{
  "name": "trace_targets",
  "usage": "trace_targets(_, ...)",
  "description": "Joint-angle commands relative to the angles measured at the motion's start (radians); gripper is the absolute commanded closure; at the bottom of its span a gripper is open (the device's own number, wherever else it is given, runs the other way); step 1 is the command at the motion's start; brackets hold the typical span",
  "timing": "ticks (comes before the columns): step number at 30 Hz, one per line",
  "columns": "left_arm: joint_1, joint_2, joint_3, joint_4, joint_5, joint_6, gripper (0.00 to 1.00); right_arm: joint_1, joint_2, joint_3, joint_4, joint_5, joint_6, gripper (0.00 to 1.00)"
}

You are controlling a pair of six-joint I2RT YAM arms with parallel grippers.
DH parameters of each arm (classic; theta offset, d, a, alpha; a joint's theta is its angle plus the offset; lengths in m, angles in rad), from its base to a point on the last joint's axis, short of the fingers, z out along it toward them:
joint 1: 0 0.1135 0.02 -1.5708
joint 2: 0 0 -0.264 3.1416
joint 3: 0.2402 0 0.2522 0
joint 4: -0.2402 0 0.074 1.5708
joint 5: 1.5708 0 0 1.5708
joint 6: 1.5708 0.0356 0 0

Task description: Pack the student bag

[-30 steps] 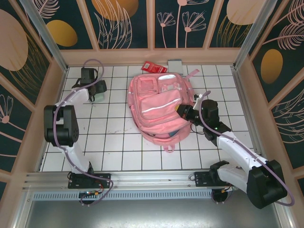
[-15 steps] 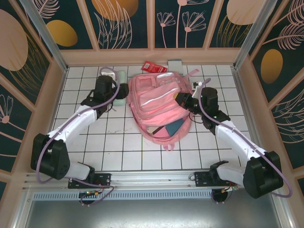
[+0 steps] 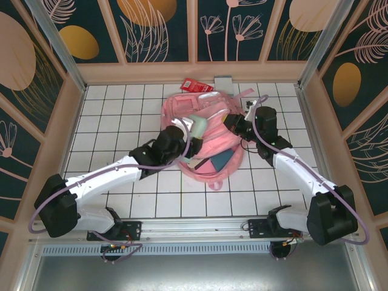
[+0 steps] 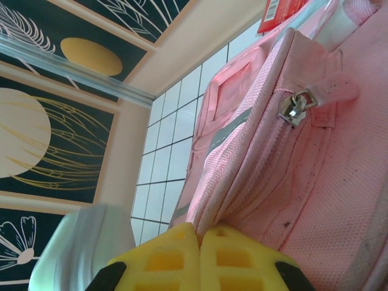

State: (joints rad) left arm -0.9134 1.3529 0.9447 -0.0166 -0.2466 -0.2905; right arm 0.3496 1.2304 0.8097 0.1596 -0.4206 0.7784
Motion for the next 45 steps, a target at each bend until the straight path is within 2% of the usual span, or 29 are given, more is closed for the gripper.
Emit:
trace_targets(1,-0.072,0.027,0.006,0.052,-0.086,0.062,0.35,-0.020,0.006,0.071,0.123,-0.008,0.000,1.00)
trace_targets(8,-0.172,0.118,0.016,0.070,-0.094,0.099,0.39,-0.052,0.035,0.088,0.131,-0.064,0.015,1.00)
trace_targets(19,-0.225,0.254,0.059,0.097,-0.031,0.112,0.39,-0.061,0.037,0.112,0.132,-0.109,0.031,1.00)
trace_targets(28,-0.278,0.285,0.106,0.079,-0.052,0.114,0.38,-0.057,0.087,0.137,0.171,-0.158,0.062,1.00)
trace_targets(37,-0.270,0.373,0.172,0.052,-0.168,0.135,0.38,0.008,0.031,0.134,0.155,-0.147,0.061,1.00)
trace_targets(45,-0.161,0.446,0.234,0.051,-0.153,0.126,0.39,0.025,-0.033,0.104,0.137,-0.146,0.064,1.00)
